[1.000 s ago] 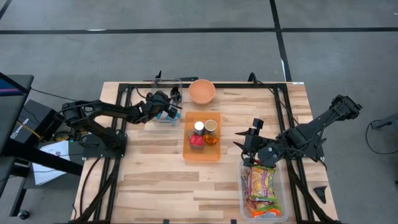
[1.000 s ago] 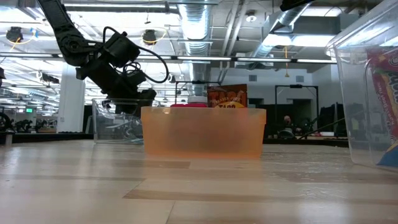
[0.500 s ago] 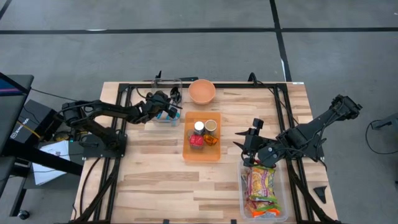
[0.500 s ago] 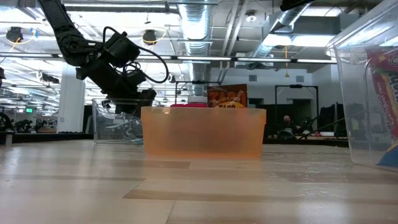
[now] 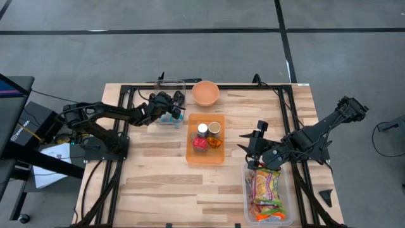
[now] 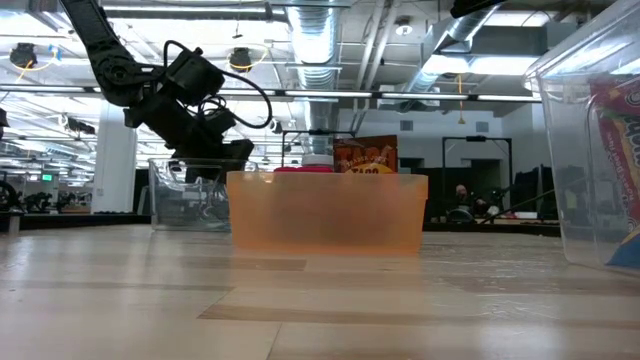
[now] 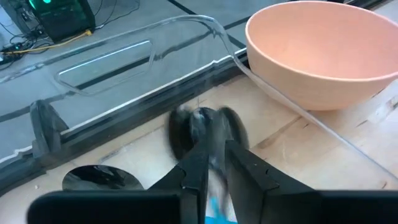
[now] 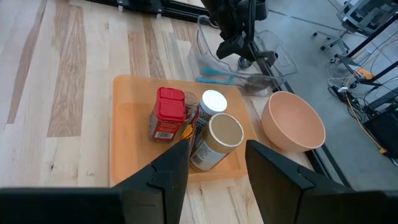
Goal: Pick & Place Food Item
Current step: Return to Home Position
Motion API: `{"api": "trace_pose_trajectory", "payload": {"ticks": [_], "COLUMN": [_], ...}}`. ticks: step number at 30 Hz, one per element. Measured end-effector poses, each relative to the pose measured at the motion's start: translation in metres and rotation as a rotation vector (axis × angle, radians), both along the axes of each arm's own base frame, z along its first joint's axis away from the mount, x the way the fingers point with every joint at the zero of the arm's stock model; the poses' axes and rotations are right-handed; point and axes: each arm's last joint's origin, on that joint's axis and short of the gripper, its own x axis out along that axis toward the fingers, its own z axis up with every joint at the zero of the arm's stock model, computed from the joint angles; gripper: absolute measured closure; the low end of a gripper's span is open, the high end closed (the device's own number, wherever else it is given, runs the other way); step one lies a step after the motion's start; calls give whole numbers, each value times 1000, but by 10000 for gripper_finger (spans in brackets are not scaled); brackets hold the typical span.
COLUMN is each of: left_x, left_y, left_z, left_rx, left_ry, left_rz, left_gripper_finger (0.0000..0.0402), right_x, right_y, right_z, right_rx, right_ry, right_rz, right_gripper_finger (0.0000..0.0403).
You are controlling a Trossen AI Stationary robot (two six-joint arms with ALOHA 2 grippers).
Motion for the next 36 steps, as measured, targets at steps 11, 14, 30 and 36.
{"api": "trace_pose_trajectory", "payload": {"ticks": [11,14,30,36], "left_x": [2,3,-42,-61], "left_y": [1,1,-39,-70], "left_z": [4,9,121,95], "left_rx": [24,58,363,213], "left_ry": [-33,-57,-355,-355], "left_rz": [-4,-21,-579,-717], "left_gripper_finger": [348,350,367,398], "right_x": [0,0,-2,-2], "right_y": [0,0,-1,-2], "right_z": [0,0,-2,-2], "right_rx": [0,0,-13,-19], "right_ry": [0,1,28,25], "right_rz": [0,0,-6,-12], "right_gripper_finger": [249,249,249,249]}}
